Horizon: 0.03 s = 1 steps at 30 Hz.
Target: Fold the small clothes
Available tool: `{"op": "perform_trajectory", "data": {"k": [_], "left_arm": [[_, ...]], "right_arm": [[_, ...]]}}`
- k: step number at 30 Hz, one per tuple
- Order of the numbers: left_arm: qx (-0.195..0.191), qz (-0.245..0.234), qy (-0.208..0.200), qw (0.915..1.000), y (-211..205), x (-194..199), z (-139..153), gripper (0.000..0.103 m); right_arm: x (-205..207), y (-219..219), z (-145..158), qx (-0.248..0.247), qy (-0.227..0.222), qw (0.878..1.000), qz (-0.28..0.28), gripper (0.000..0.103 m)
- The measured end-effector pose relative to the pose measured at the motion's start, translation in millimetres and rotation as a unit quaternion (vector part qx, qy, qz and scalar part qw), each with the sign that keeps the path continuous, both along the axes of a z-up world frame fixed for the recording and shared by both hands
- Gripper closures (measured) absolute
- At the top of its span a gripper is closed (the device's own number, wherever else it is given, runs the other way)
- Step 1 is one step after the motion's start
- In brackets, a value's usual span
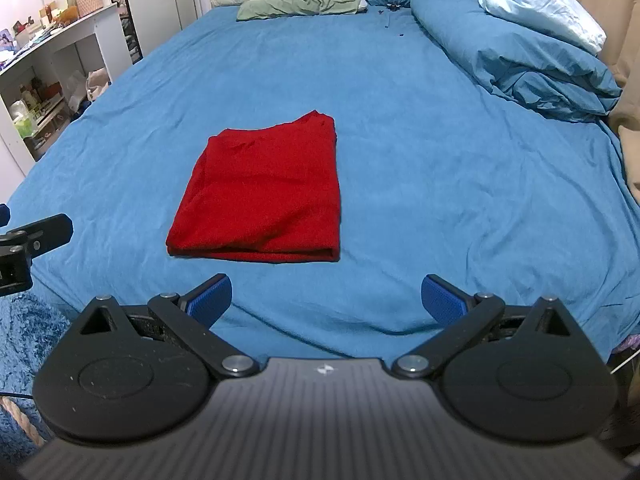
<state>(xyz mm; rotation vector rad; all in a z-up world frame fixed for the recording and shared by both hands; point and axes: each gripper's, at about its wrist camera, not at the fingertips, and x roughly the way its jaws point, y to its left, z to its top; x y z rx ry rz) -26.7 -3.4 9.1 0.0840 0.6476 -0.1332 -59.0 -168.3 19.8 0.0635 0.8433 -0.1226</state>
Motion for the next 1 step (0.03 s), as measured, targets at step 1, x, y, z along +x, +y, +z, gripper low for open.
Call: {"op": "perform_trajectory", "data": {"k": [1], "left_arm": [[0.0,0.001,-0.001,1.0,1.1,-0.2,0.0,0.0]], "right_arm": [[0.1,-0.1,0.0,0.0,0.0,1.0,0.001,0.0]]}}
